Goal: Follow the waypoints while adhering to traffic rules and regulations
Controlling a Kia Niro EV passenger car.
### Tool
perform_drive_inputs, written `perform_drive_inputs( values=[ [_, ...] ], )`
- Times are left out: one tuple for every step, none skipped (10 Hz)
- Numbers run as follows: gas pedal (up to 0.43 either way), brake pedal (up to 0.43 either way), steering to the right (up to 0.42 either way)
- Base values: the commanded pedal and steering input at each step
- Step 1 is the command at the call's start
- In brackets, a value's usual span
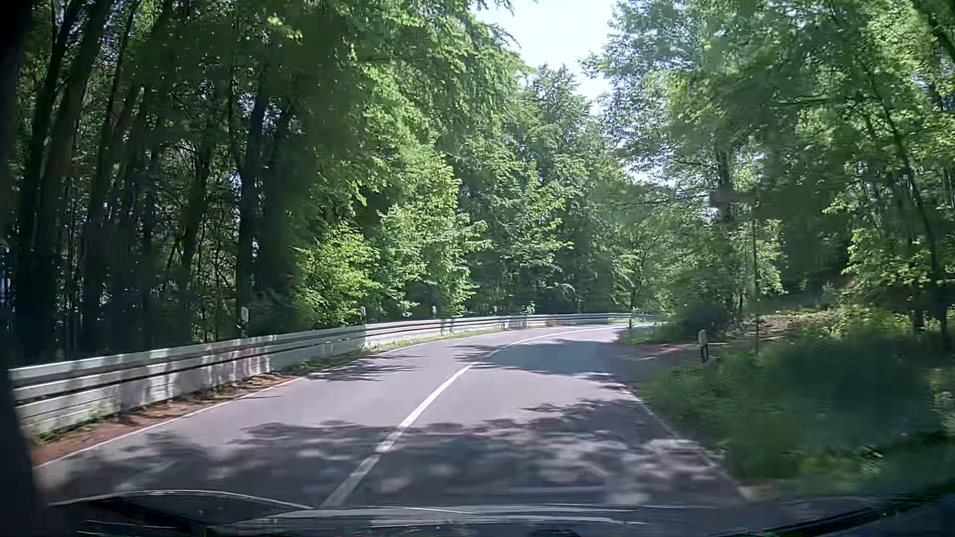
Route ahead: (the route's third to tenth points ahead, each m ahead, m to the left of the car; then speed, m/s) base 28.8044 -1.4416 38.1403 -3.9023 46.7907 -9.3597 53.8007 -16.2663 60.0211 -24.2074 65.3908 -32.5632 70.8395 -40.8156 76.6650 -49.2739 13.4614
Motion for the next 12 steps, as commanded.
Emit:
perform_drive_inputs(
  values=[
    [0.079,0.0,0.018],
    [0.15,0.0,0.02],
    [0.157,0.0,0.022],
    [0.157,0.0,0.025],
    [0.157,0.0,0.027],
    [0.157,0.0,0.03],
    [0.157,0.0,0.034],
    [0.157,0.0,0.041],
    [0.157,0.0,0.046],
    [0.157,0.0,0.053],
    [0.157,0.0,0.059],
    [0.157,0.0,0.065]
  ],
)
